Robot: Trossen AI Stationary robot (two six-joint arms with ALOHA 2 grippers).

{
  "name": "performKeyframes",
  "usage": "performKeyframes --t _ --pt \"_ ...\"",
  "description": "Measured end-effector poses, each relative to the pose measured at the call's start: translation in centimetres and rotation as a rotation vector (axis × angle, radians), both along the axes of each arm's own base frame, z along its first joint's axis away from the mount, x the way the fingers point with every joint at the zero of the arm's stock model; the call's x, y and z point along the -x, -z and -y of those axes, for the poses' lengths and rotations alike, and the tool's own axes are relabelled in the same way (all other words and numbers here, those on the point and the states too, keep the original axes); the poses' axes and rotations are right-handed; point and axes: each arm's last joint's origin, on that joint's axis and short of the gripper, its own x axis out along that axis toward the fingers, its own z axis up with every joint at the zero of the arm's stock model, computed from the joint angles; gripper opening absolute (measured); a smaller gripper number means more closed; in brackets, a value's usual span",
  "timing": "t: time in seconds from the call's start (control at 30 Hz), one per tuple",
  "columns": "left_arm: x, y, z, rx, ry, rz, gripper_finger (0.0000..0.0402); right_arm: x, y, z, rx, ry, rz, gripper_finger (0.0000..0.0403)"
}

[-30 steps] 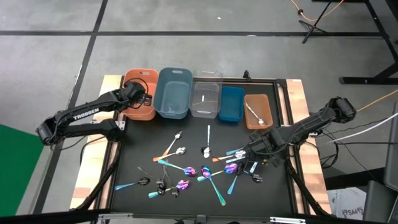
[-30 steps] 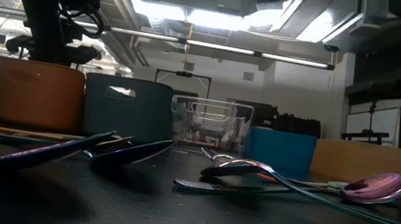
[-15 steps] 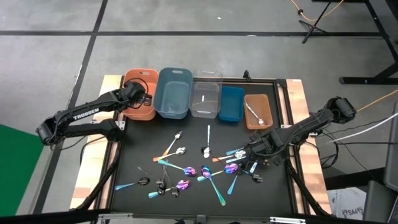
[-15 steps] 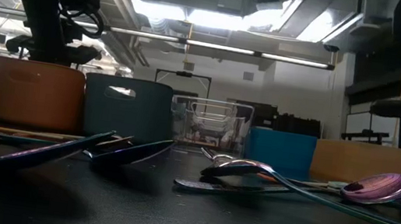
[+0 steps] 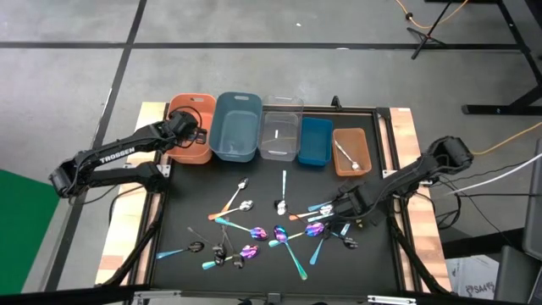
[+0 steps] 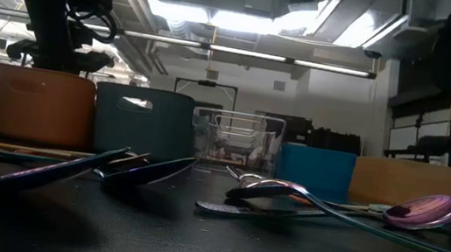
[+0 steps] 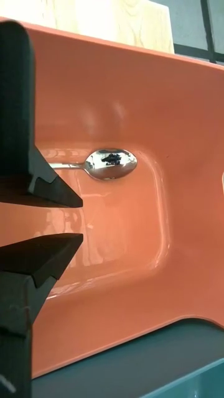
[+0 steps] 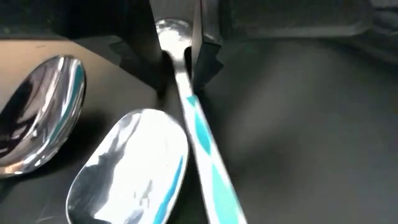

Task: Sort silverware by color (type)
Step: Put the white and blue spoon into the right orange bin

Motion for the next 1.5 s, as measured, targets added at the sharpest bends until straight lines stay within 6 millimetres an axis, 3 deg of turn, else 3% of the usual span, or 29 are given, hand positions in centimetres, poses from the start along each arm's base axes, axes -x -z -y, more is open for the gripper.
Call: performKeyframes --t 0.23,0.47,0.63,0.9,1.2,1.5 --pt "0.0 0.0 0.0 0.000 0.000 0.000 0.0071 -0.3 0.8 -0.1 0.027 -0.003 -0.038 0.0072" --pt "0.0 0.0 0.0 0.000 0.000 0.000 0.0071 -0.3 0.9 -0.1 0.027 -0.003 -0.038 0.0011" --pt "0.0 0.0 0.0 0.000 0.000 0.000 0.0071 -0.6 0.3 -0.2 0.033 -0.003 -0.052 0.0012" --pt "0.0 0.0 0.0 0.000 0.000 0.000 0.0071 -1.4 -1.7 -0.7 0.017 0.006 -0.087 0.0003" --pt "0.0 0.0 0.0 0.000 0.000 0.000 0.0071 -2.7 -5.2 -1.3 0.007 0.011 -0.102 0.0001" --pt "0.0 0.0 0.0 0.000 0.000 0.000 0.0071 -4.6 -8.9 -2.1 -0.041 0.009 0.007 0.0000"
